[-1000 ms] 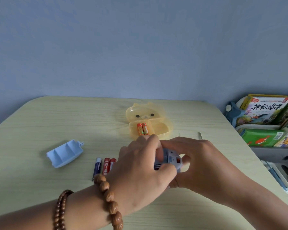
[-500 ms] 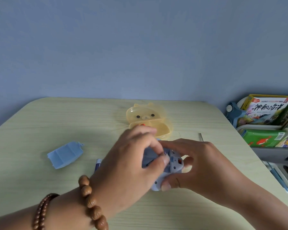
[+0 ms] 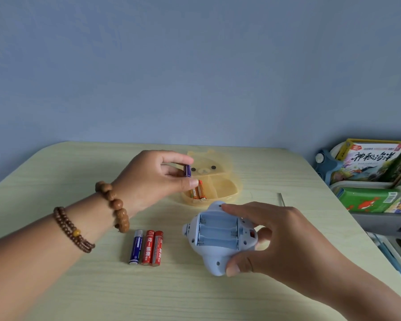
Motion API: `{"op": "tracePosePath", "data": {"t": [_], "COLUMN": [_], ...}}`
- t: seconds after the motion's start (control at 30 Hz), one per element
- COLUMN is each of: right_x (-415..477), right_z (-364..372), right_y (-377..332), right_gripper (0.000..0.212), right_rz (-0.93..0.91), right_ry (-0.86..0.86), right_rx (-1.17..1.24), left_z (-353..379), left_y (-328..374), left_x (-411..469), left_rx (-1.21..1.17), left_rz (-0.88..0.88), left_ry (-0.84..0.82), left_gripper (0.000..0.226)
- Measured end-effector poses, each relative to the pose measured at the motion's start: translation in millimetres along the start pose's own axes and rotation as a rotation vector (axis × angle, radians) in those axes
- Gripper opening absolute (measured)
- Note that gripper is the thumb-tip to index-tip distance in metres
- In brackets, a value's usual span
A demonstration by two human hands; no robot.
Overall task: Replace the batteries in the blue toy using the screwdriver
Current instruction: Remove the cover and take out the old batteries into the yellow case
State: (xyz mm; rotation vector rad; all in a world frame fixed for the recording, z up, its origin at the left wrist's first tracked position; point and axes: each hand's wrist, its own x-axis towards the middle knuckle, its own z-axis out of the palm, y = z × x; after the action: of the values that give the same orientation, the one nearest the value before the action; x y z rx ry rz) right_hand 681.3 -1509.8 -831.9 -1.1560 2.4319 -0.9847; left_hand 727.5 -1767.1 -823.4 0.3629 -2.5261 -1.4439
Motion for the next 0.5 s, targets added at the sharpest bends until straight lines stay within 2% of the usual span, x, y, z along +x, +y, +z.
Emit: {"op": "tracePosePath", "data": {"t": [0.1,0.23,0.5], "right_x": [0,1,4], "right_z": [1,2,3], "right_y": [2,4,6], "right_gripper": [0.085,0.086,0.086], "right_rz": [-0.005,-0.01,-0.021], "right_ry": [0.005,0.006,0.006], "right_rx": [0.001,0.006,0.009], "left_z": [2,9,23], "left_y": [-2,0,-9], "left_x": [6,18,28], "left_rx": [0.082,0.285,0.387], "left_rz": [0.083,0.176,0.177], "left_ry": [0.013,0.032,-0.04], "left_gripper": [0.045,0.037,0.034]}}
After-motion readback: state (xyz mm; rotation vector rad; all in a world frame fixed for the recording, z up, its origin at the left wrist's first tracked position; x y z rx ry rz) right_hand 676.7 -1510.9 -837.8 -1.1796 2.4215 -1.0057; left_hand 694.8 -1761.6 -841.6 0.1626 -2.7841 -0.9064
